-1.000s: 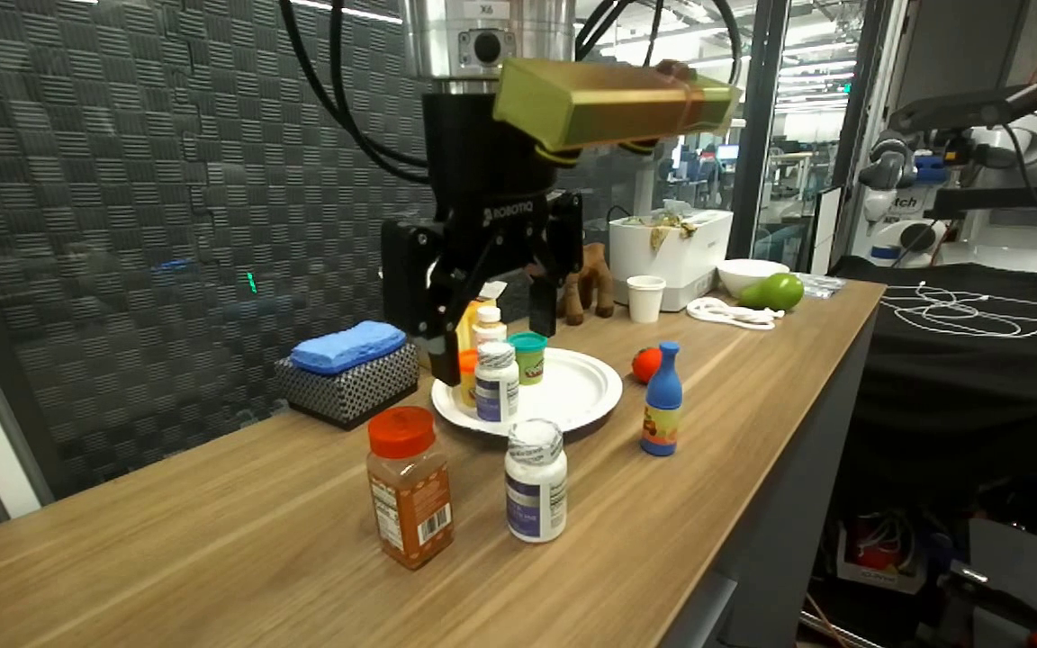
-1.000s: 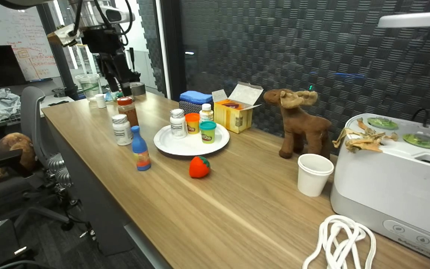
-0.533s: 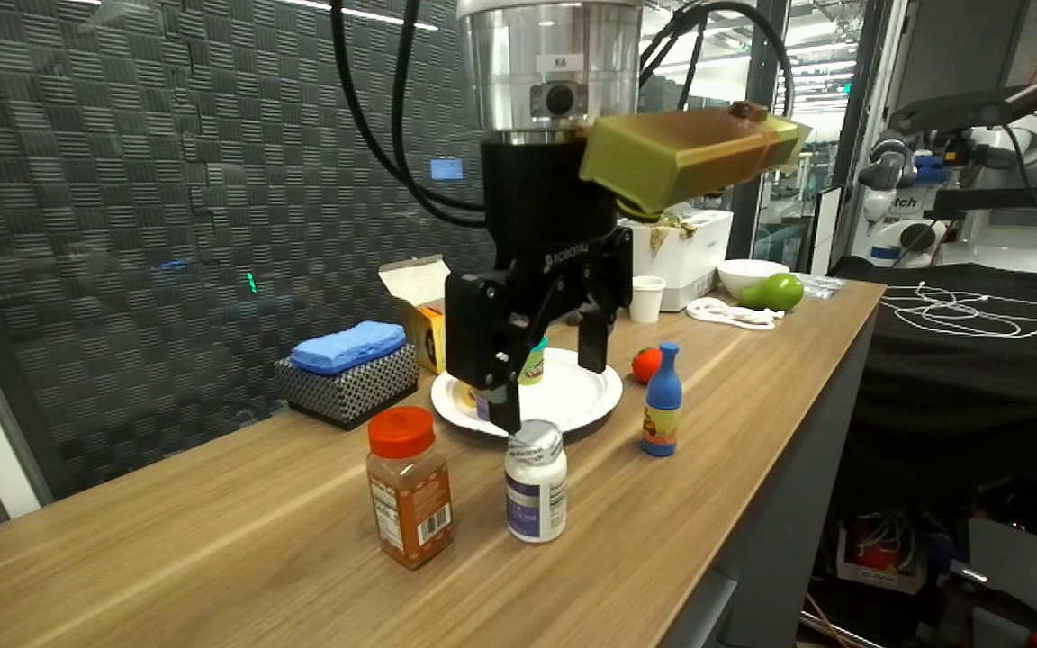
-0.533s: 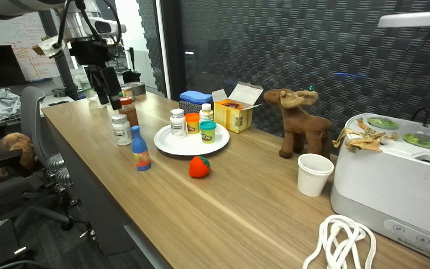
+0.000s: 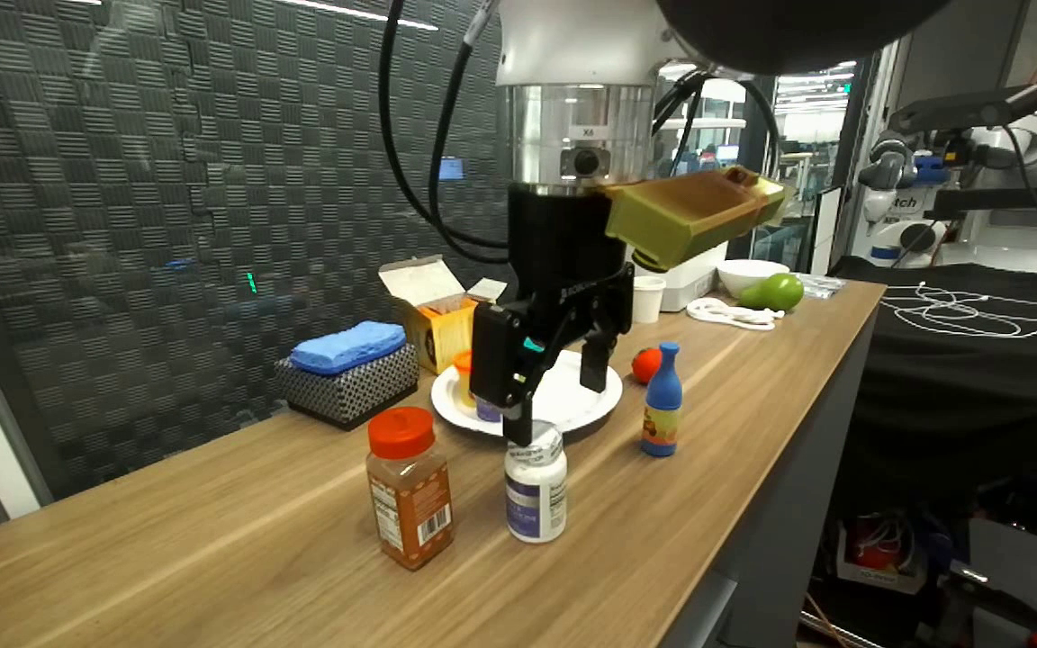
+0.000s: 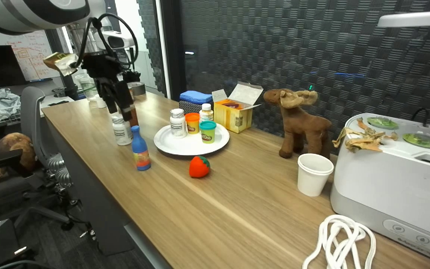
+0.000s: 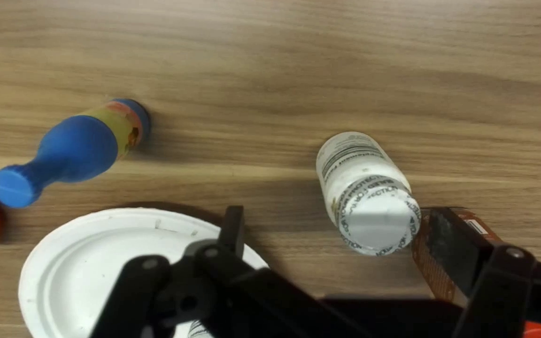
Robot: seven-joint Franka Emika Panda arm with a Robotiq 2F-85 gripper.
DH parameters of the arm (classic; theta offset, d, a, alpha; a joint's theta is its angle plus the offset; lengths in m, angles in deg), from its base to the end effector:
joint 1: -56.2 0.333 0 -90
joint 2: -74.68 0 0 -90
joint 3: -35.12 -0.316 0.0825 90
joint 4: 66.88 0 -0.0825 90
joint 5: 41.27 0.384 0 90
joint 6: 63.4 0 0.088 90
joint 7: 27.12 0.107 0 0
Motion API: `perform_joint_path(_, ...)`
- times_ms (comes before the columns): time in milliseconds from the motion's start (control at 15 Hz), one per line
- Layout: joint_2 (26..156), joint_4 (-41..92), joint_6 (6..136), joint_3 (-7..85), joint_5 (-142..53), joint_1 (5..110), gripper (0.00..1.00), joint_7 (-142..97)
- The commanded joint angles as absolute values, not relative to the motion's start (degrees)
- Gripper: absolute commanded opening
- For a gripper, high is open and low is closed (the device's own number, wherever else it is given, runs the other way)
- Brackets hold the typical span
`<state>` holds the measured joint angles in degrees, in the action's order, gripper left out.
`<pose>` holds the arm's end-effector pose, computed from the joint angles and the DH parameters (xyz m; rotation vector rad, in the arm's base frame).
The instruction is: Place the containers and strawberry plush toy on the white plate
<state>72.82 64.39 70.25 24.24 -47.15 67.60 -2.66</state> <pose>0.4790 0.1946 0.3710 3.0903 0.0467 0.1547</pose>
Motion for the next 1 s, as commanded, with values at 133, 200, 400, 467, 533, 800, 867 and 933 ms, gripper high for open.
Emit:
perform_joint_path(133, 73.66, 64.51, 73.07, 24.38, -39.18, 67.13, 1.0, -10.42)
perform_joint_path(200, 73.89, 64.48, 72.99, 24.32, -37.93, 67.19, 1.0, -11.5)
perform_joint_path(400, 74.33, 64.36, 72.69, 24.31, -35.84, 67.17, 0.99, -13.55)
perform_joint_path(467, 74.51, 64.39, 72.75, 24.35, -35.72, 67.13, 0.75, -13.9)
perform_joint_path(533, 74.6, 64.42, 72.81, 24.35, -35.53, 67.12, 0.75, -14.3)
perform_joint_path(800, 74.71, 64.48, 73.05, 24.28, -36.36, 67.21, 0.43, -14.55)
perform_joint_path(867, 74.58, 64.58, 73.12, 24.3, -36.89, 67.19, 0.36, -14.4)
perform_joint_path(933, 74.48, 64.6, 73.23, 24.31, -37.05, 67.19, 0.29, -14.39)
